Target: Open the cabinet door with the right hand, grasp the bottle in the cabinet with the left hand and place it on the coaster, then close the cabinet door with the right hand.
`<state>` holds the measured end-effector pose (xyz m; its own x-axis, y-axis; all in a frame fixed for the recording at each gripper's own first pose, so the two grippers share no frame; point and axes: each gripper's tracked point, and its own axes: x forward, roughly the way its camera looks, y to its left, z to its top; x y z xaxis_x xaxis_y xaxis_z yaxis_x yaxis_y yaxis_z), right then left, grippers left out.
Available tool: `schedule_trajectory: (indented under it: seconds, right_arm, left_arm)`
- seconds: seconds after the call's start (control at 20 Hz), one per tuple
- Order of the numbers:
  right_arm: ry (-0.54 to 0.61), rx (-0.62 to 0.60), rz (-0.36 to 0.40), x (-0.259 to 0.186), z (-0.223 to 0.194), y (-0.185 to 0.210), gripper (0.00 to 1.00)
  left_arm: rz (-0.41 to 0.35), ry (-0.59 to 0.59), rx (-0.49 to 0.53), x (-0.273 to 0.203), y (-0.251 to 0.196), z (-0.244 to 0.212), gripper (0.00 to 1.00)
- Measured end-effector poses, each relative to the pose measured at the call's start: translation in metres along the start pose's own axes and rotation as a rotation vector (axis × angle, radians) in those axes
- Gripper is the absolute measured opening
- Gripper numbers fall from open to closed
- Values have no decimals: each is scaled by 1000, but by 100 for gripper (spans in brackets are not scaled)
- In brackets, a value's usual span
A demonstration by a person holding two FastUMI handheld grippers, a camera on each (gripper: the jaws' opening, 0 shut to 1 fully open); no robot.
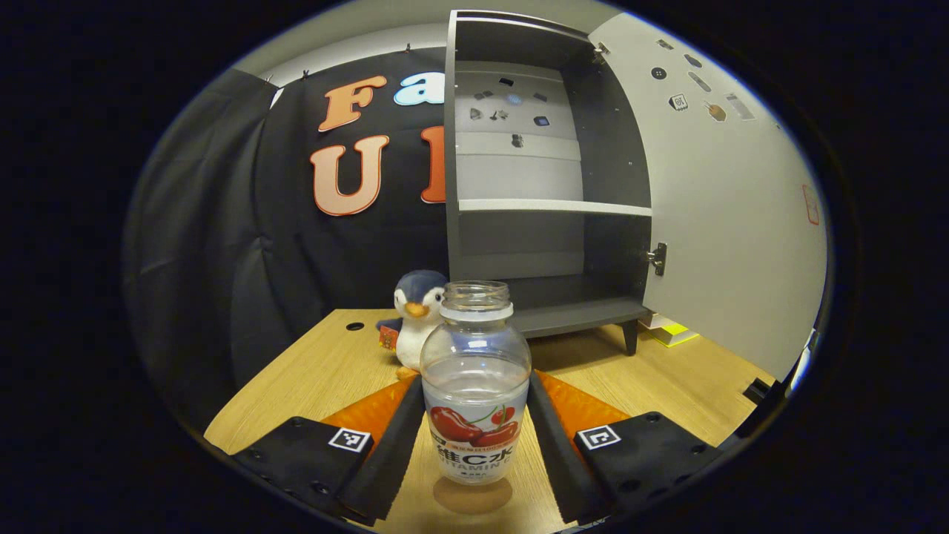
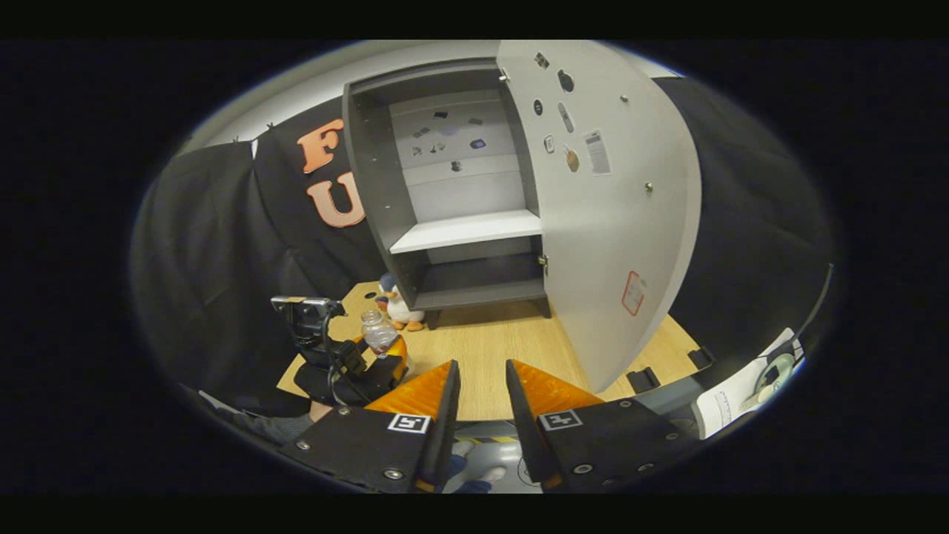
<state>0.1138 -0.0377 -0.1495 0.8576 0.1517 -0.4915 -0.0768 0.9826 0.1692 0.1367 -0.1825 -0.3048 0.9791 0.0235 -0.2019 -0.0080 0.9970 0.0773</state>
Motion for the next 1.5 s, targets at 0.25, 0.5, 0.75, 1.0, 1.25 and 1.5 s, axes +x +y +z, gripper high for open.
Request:
schedule_trajectory:
  seconds: [0.25,0.5,0.75,1.0,1.25,1.5]
  right_arm:
    - [60,4,4,16,-17,4,39]
    - [97,0,-8,22,-28,2,39]
    - [109,6,-4,22,-31,3,39]
    - [112,5,10,24,-34,5,39]
    - [103,12,31,21,-34,2,39]
    - [90,13,63,10,-29,3,39]
  left_arm:
    - [5,48,-16,3,6,-35,86]
    - [5,78,-17,3,7,-56,87]
    - [16,74,-1,-4,6,-58,86]
    - [2,78,-21,-10,3,-53,88]
    - [17,62,-26,-14,6,-41,90]
    - [46,65,-23,-24,13,-30,90]
